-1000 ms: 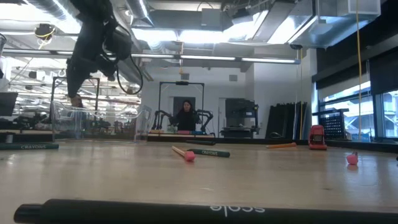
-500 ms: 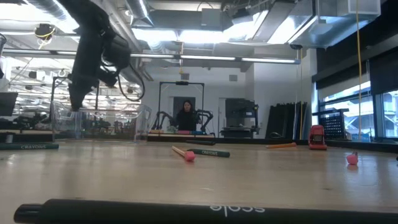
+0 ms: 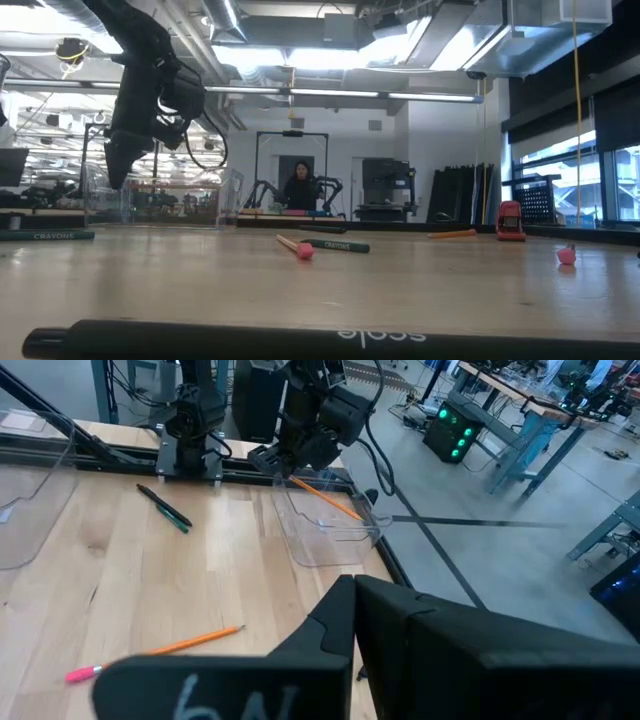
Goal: Sort crayons/erasers/pens/pencils in bins
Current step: Put the orange pencil into the top transparent bin, then put the green crayon into the bottom right transparent bin
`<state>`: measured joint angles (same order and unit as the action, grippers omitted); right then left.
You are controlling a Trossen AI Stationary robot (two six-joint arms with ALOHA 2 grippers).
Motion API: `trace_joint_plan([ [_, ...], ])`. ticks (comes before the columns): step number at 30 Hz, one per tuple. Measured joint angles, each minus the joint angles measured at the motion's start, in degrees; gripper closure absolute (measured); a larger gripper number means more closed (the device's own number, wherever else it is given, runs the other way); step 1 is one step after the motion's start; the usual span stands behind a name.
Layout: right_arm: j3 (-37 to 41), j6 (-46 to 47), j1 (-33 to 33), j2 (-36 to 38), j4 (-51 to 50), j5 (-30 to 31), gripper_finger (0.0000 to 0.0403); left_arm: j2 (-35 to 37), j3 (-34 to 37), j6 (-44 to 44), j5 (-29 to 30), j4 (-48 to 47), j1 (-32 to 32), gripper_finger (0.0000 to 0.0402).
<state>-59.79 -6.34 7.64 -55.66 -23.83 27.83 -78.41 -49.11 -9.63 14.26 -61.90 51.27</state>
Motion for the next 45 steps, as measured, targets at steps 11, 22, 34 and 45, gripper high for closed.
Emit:
trace_joint_plan([
  [11, 0.0, -0.1, 0.0, 0.0, -0.4, 0.0, 0.039, 0.0, 2.6, 0.1, 0.0, 4.0, 0.0, 0.0392],
  [22, 0.0, -0.2, 0.0, 0.0, -1.0, 0.0, 0.039, 0.0, 2.6, 2.5, -0.6, 4.7, 0.0, 0.0362],
  [34, 0.0, -0.2, 0.0, 0.0, -1.0, 0.0, 0.039, 0.0, 2.6, 2.6, -3.2, 6.5, 0.0, 0.032],
  [45, 0.0, -0.2, 0.0, 0.0, -0.7, -1.4, 0.039, 4.8, -1.1, 10.2, -3.0, 4.5, -2.0, 0.0319],
])
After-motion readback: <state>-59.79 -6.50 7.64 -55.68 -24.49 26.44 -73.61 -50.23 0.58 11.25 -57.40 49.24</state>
